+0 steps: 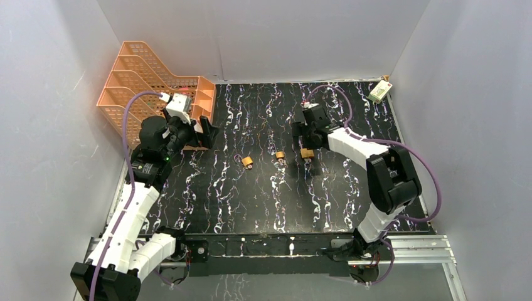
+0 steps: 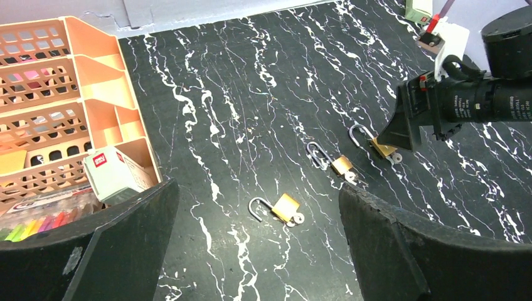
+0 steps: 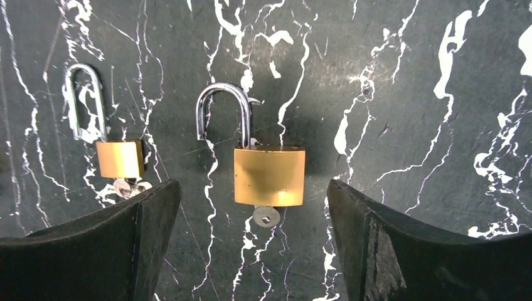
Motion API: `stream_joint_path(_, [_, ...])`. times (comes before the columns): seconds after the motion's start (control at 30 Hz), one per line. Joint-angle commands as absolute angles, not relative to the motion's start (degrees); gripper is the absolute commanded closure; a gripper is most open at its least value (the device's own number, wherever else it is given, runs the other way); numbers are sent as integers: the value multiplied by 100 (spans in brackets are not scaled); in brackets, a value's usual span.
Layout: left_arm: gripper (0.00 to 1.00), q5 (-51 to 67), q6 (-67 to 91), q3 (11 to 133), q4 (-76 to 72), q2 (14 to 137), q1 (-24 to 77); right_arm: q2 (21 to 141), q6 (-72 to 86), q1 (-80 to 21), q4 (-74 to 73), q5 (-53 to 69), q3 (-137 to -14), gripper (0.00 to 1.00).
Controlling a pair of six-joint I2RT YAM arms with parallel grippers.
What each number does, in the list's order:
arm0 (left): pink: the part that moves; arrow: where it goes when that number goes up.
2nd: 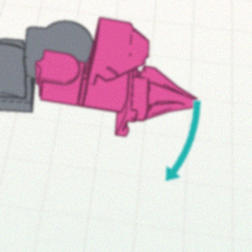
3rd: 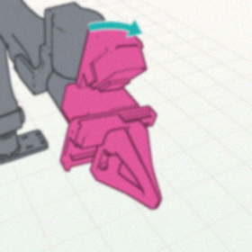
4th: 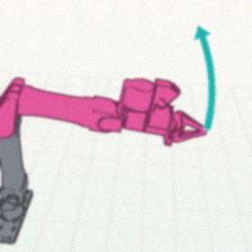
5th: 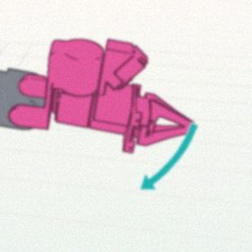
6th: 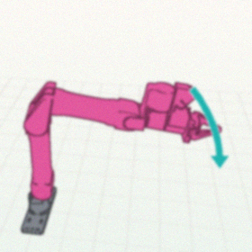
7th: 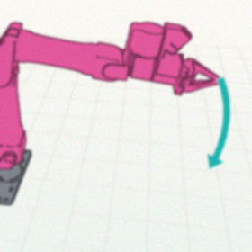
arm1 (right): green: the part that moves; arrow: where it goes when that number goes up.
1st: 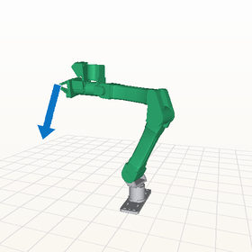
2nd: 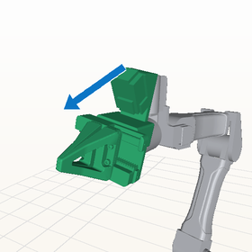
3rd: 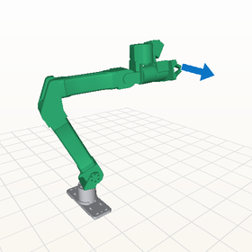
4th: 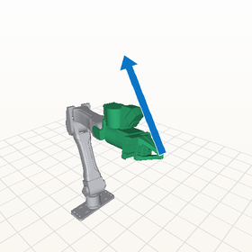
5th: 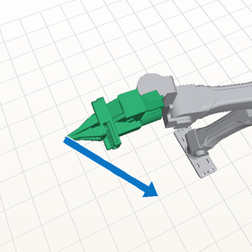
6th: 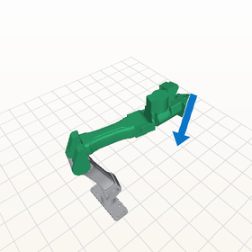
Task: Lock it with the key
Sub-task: Pick up the lock from the center of the board.
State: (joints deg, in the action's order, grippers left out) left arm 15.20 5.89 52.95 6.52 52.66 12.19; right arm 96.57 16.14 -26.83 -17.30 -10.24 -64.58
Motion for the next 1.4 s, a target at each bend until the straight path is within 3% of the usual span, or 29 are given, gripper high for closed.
stream_joint_path(0.0, [2,1644,413,5407,804,5228,1226,9752,1502,-2753,-1942,-1213,-6705,6])
stream_joint_path(0.47, [2,1878,369,5506,931,5432,1230,10154,1473,-2752,-2002,-1283,-6586,14])
stream_joint_path(0.67, [2,1948,363,5520,952,5454,1233,10283,1399,-2758,-1921,-1361,-6606,25])
stream_joint_path(1.07, [2,1997,356,5520,965,5432,1230,10550,1358,-2752,-1808,-1637,-6643,24])
stream_joint_path(1.27, [2,1982,337,5485,983,5414,1231,10569,1322,-2751,-1803,-1530,-6604,43])
stream_joint_path(1.37, [2,1959,335,5463,1001,5414,1230,10564,1293,-2753,-1753,-1295,-6555,48])
